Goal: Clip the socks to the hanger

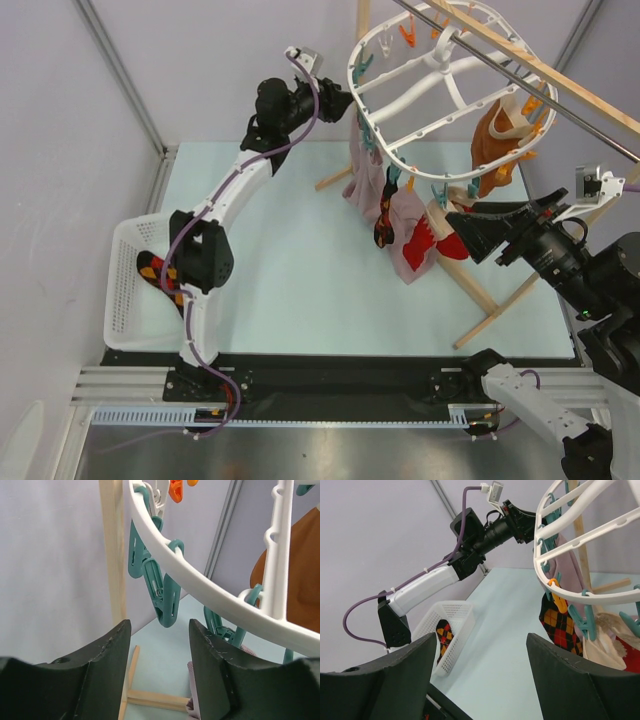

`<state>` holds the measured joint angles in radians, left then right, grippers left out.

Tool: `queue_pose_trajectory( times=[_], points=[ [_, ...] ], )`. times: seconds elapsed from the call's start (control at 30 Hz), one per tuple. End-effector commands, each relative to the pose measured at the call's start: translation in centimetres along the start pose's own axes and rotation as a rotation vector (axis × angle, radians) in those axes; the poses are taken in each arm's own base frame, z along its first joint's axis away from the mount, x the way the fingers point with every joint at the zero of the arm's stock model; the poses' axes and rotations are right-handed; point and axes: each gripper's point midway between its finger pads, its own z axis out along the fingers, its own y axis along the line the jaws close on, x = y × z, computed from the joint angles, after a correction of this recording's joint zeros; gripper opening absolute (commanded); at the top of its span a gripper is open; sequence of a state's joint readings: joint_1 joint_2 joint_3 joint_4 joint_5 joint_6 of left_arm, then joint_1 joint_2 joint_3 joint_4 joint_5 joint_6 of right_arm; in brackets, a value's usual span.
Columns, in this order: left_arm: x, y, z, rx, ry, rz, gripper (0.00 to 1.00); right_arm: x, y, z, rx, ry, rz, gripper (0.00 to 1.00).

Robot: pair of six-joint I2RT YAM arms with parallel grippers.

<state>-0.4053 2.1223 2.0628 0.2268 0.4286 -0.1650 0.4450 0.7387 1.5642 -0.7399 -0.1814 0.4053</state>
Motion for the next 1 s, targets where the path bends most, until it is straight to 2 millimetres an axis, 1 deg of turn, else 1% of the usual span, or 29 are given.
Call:
queue_pose_trajectory(
  times=[0.0,0.17,0.27,0.33,0.4,0.43,0.47,0.5,0.63,0.7,0.8,0.87,0.97],
  points=[
    [-2.9,-0.7,0.5,0.058,-0.093,0.054,0.55,-0.6,0.2,-0.6,-0.002,-0.016,-0.031,0.79],
    [-1.7,-0.6,1.0,0.075,-0.107,0.032,0.54,-0.5,0.2,-0.5,-0.003,-0.011,-0.030,0.79],
    [-1.7,-0.8,1.4,0.095,-0.139,0.020,0.55,-0.4,0.1,-0.4,-0.001,-0.008,-0.029,0.79],
    [-1.8,-0.6,1.6,0.088,-0.153,0.016,0.55,-0.3,0.0,-0.2,0.001,-0.006,-0.026,0.79],
    [-1.5,-0.3,2.0,0.085,-0.160,0.009,0.55,-0.3,0.1,-0.2,0.000,-0.005,-0.024,0.79],
    [-1.8,-0.3,2.1,0.088,-0.170,0.010,0.54,-0.2,0.1,-0.1,-0.003,-0.001,-0.024,0.78],
    [-1.5,-0.3,2.3,0.090,-0.171,0.005,0.52,-0.3,0.1,-0.1,-0.004,-0.003,-0.024,0.79],
    [-2.1,-0.4,2.2,0.097,-0.195,0.011,0.52,-0.1,0.1,-0.1,-0.004,0.000,-0.022,0.78],
    [-2.9,-1.5,2.4,0.144,-0.234,0.017,0.50,0.0,0.1,0.1,-0.009,0.006,-0.016,0.79],
    [-2.7,-1.7,2.6,0.151,-0.228,0.019,0.46,0.1,0.1,0.1,-0.010,0.006,-0.013,0.79],
    [-2.9,-2.2,2.7,0.166,-0.233,0.021,0.44,-0.1,0.3,0.1,-0.016,0.001,-0.009,0.79],
    [-2.6,-2.2,2.9,0.156,-0.220,0.031,0.42,0.0,0.3,0.2,-0.017,0.003,-0.005,0.79],
    [-2.5,-2.8,2.8,0.166,-0.206,0.032,0.32,0.0,0.3,0.3,-0.021,0.002,0.004,0.78]
  ],
)
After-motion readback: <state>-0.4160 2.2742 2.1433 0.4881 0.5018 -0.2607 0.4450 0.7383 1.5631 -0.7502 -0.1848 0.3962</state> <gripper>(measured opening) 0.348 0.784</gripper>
